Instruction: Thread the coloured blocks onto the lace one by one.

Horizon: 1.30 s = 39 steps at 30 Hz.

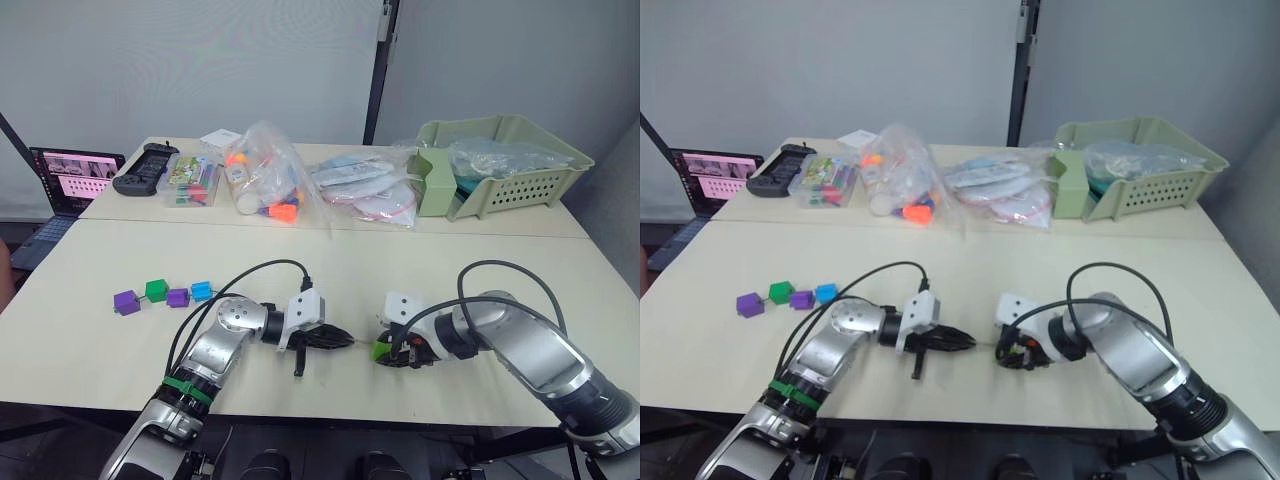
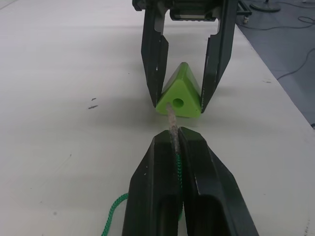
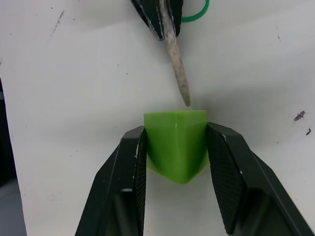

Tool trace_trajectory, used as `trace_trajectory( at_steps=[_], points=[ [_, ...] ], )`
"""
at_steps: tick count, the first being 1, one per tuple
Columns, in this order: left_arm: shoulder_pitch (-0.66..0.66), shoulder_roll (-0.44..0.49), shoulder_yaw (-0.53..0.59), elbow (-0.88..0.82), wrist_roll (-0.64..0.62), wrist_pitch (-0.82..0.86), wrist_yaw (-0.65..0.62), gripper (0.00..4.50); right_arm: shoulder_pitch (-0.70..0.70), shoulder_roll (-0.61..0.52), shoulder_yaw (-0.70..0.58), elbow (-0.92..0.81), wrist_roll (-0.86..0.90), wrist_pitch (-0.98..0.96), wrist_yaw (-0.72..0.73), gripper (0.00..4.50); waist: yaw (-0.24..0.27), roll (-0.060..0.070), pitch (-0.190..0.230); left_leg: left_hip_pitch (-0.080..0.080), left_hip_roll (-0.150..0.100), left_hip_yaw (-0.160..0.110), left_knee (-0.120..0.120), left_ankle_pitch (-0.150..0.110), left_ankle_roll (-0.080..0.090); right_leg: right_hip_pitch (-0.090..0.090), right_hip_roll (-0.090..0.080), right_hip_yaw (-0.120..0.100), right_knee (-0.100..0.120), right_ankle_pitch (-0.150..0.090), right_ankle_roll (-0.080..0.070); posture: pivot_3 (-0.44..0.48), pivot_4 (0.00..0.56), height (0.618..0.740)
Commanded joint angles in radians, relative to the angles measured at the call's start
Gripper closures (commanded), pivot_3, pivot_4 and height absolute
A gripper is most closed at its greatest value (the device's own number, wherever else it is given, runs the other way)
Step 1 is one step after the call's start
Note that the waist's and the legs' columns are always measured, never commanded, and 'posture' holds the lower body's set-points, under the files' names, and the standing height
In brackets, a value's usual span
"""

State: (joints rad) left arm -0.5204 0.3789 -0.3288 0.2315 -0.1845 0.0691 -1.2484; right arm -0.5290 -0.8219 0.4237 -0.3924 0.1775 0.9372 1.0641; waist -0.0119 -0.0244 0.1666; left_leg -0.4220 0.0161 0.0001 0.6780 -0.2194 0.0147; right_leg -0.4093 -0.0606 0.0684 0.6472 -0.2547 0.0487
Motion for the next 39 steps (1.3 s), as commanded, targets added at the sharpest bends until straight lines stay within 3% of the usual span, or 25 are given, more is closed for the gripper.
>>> trace_trajectory(
  at_steps=[1,20,39],
  points=[
    [-0.002,-0.006,-0.004,-0.038,-0.006,-0.001,-0.006,4.5,-0.021,-0.008,-0.015,-0.021,0.008,-0.014,0.0,3.23,0.0,0.0,0.0,0.0,0.0,0.0,0.0,0.0,0.0,0.0,0.0,0.0,0.0,0.0,0.0,0.0,0.15,0.737],
    [-0.077,-0.108,-0.043,0.031,0.042,-0.037,0.016,4.5,-0.021,-0.011,0.012,-0.013,-0.002,-0.026,0.005,3.23,0.001,0.0,0.0,0.0,0.0,0.0,0.0,0.0,0.0,0.0,0.0,0.0,0.0,0.0,0.0,0.0,0.15,0.737],
    [-0.109,-0.111,-0.084,0.04,0.125,-0.006,0.034,4.5,-0.021,-0.016,0.031,0.0,-0.012,-0.033,0.004,3.23,0.001,0.0,0.0,-0.001,0.0,0.0,0.0,0.0,0.0,0.0,0.0,0.0,0.0,0.0,0.0,0.0,0.15,0.737]
  ],
)
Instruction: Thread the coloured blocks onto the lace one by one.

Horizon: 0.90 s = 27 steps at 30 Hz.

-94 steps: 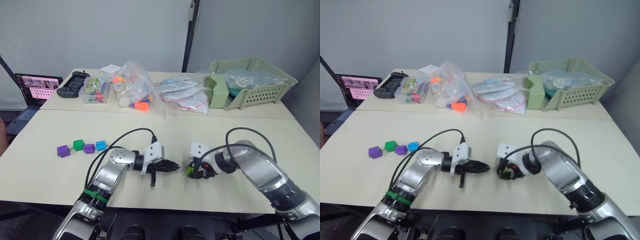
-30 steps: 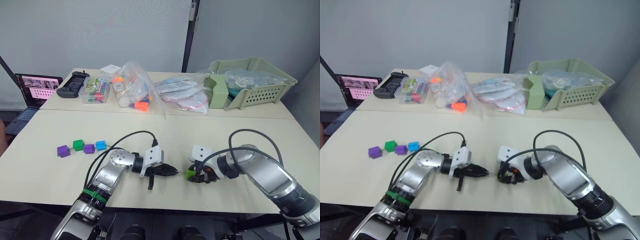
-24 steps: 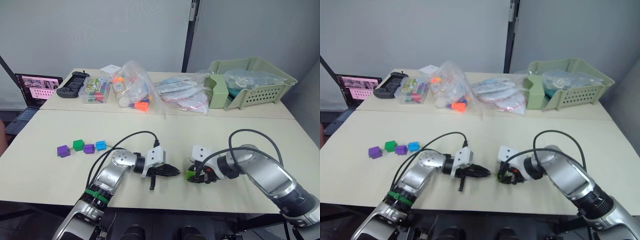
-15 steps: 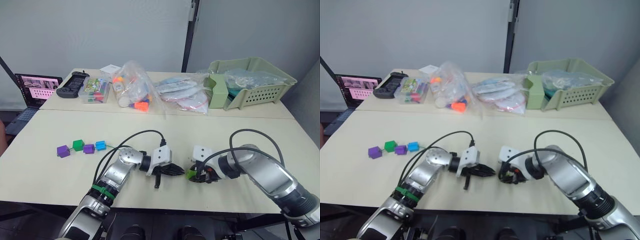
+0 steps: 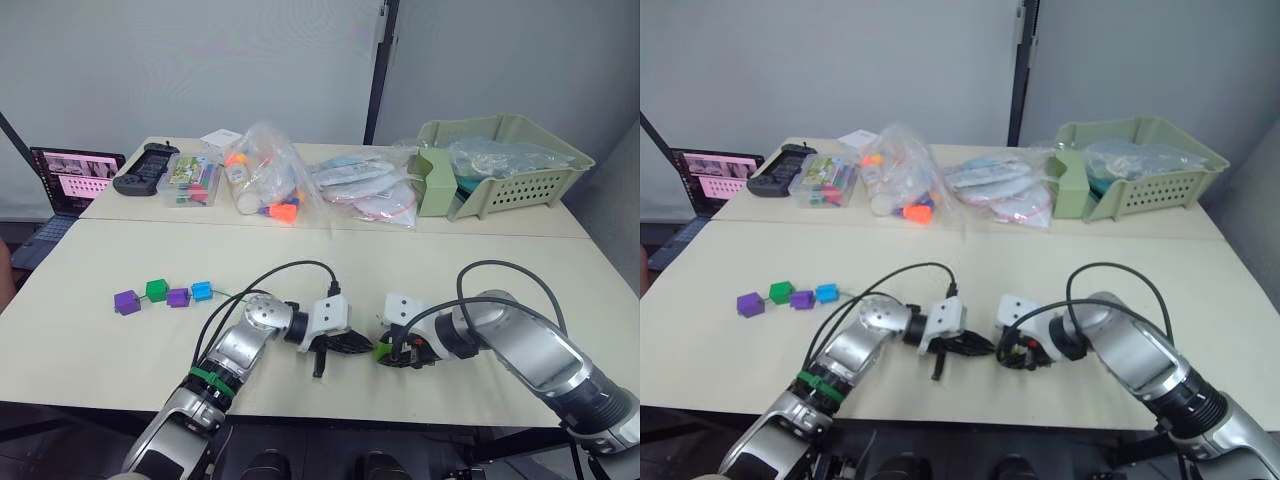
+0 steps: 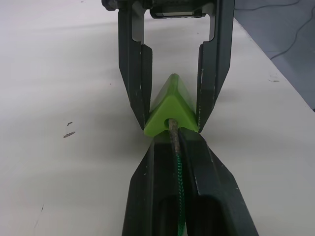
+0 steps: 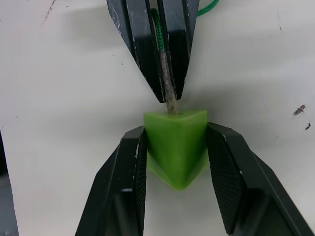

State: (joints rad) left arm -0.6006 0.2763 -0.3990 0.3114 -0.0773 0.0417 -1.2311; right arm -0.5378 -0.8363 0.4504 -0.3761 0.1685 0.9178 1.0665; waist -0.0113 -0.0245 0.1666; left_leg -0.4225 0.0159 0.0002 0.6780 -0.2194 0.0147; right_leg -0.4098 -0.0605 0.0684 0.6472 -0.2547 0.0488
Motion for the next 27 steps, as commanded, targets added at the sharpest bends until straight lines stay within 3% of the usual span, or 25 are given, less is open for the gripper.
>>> trace_trajectory(
  at_steps=[1,15,23,27],
  points=[
    [-0.03,-0.016,-0.021,-0.046,0.023,0.032,0.026,4.5,-0.013,0.004,0.007,-0.016,-0.004,-0.012,-0.003,3.23,0.0,0.0,0.0,0.0,0.0,0.0,0.0,0.0,0.0,0.0,0.0,0.0,0.0,0.0,0.0,0.0,0.15,0.737],
    [-0.029,-0.036,-0.017,-0.032,0.043,0.067,0.059,4.5,-0.002,0.009,0.008,-0.021,-0.006,-0.006,-0.009,3.23,0.002,0.0,0.0,0.001,0.0,0.0,0.001,0.0,0.0,0.002,0.0,0.0,0.0,0.0,0.0,0.0,0.15,0.737],
    [-0.021,0.02,0.023,-0.103,-0.009,0.113,0.026,1.9,0.002,0.009,0.007,-0.02,-0.005,-0.007,-0.009,3.23,-0.001,0.0,0.0,0.001,0.0,0.0,0.0,0.0,0.0,0.001,0.0,0.0,0.0,0.0,0.0,0.0,0.15,0.737],
    [-0.016,0.065,0.039,-0.121,-0.035,0.11,-0.001,1.87,0.0,0.011,0.009,-0.016,-0.005,-0.01,-0.009,3.23,-0.001,0.0,0.0,0.001,0.0,0.0,0.0,0.0,0.0,0.001,0.0,0.0,0.0,0.0,0.0,0.0,0.15,0.737]
  ],
)
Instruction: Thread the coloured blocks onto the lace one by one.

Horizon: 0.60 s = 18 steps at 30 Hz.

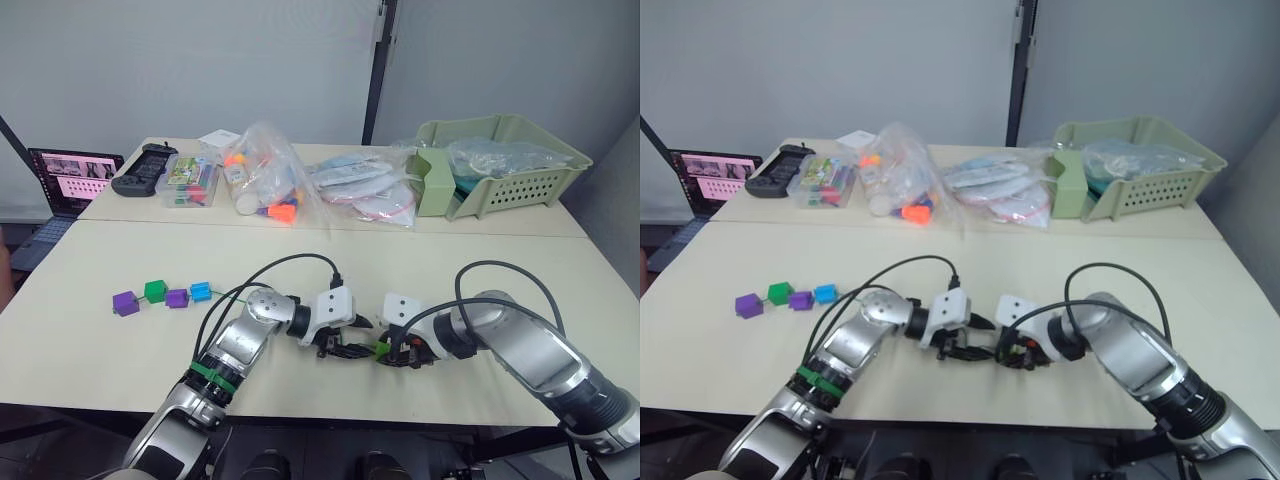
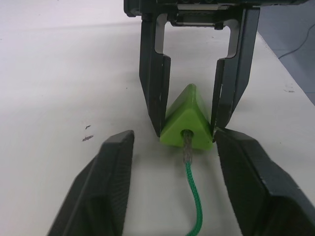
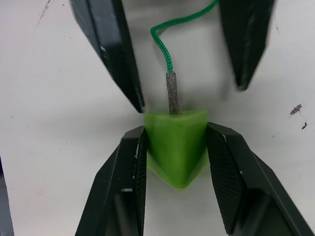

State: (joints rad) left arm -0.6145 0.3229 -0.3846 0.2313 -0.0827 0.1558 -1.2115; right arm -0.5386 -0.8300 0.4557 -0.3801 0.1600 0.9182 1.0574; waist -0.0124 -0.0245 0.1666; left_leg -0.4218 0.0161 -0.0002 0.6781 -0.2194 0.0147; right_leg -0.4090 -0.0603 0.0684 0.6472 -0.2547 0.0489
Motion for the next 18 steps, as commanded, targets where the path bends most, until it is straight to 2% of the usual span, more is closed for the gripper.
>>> trace_trajectory(
  at_steps=[1,12,18],
  points=[
    [0.003,0.026,0.022,-0.044,-0.031,-0.008,-0.027,1.87,0.001,0.005,0.004,-0.011,0.004,-0.011,0.0,3.23,0.0,0.0,0.0,0.0,0.0,0.0,0.0,0.0,0.0,0.0,0.0,0.0,0.0,0.0,0.0,0.0,0.15,0.737],
    [0.012,0.015,0.002,-0.013,-0.016,-0.023,-0.015,1.87,0.001,0.007,0.003,-0.017,0.006,-0.006,-0.003,3.23,0.0,0.0,0.0,0.0,0.0,0.0,0.0,0.0,0.0,0.0,0.0,0.0,0.0,0.0,0.0,0.0,0.15,0.737],
    [0.009,0.004,-0.004,-0.006,-0.011,-0.026,-0.009,3.64,0.001,0.006,0.001,-0.018,0.007,-0.004,-0.003,3.23,0.0,0.0,0.0,0.0,0.0,0.0,0.0,0.0,0.0,0.0,0.0,0.0,0.0,0.0,0.0,0.0,0.15,0.737]
  ],
)
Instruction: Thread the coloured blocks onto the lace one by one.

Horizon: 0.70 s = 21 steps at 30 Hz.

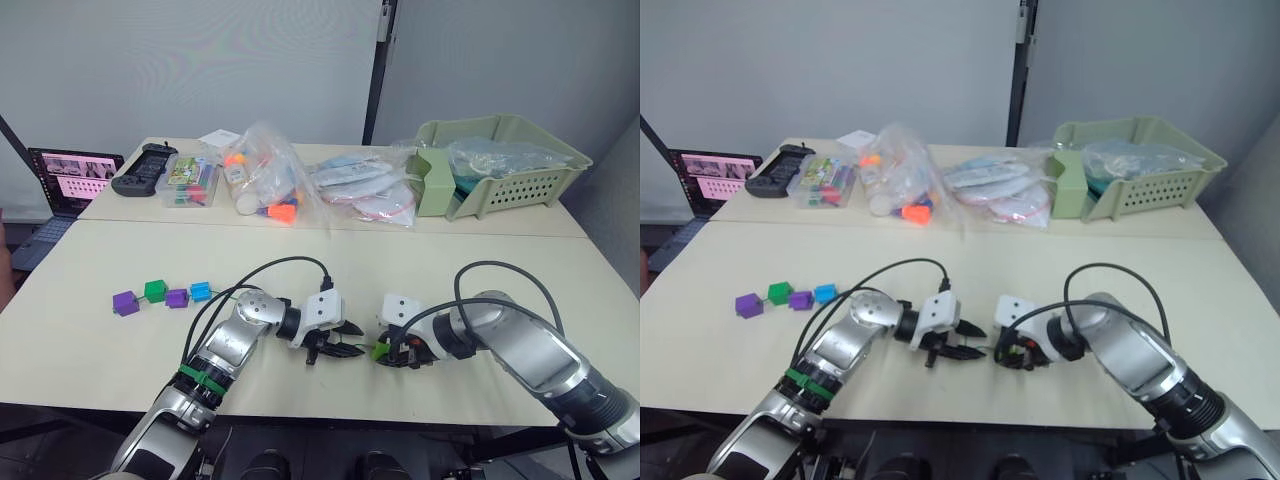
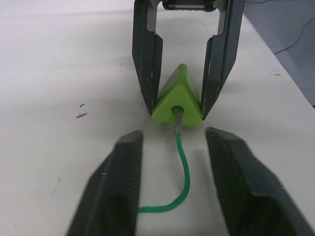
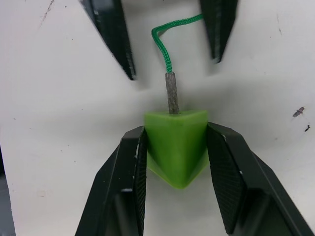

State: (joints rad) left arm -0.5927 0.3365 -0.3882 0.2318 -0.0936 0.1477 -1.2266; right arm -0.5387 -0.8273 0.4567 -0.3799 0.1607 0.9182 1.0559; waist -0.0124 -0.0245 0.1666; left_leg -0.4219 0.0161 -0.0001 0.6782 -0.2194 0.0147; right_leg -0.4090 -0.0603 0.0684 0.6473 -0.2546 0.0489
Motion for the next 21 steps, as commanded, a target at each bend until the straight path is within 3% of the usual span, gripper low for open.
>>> trace_trajectory(
  at_steps=[1,3,21],
  points=[
    [-0.013,-0.01,-0.002,-0.006,0.0,-0.018,0.006,3.96,0.001,0.003,-0.001,-0.019,0.007,-0.004,-0.002,3.23,0.0,0.0,0.0,0.0,0.0,0.0,0.0,0.0,0.0,0.0,0.0,0.0,0.0,0.0,0.0,0.0,0.15,0.737],
    [-0.013,-0.011,-0.002,-0.005,0.0,-0.019,0.006,4.5,0.0,0.003,-0.001,-0.019,0.007,-0.004,-0.002,3.23,0.0,0.0,0.0,0.0,0.0,0.0,0.0,0.0,0.0,0.0,0.0,0.0,0.0,0.0,0.0,0.0,0.15,0.737],
    [-0.044,-0.091,-0.032,0.052,0.013,-0.038,0.015,4.5,0.002,-0.001,-0.004,-0.027,0.01,0.005,-0.003,3.23,0.0,0.0,0.0,0.0,0.0,0.0,0.0,0.0,0.0,0.0,0.0,0.0,0.0,0.0,0.0,0.0,0.15,0.737]
  ],
)
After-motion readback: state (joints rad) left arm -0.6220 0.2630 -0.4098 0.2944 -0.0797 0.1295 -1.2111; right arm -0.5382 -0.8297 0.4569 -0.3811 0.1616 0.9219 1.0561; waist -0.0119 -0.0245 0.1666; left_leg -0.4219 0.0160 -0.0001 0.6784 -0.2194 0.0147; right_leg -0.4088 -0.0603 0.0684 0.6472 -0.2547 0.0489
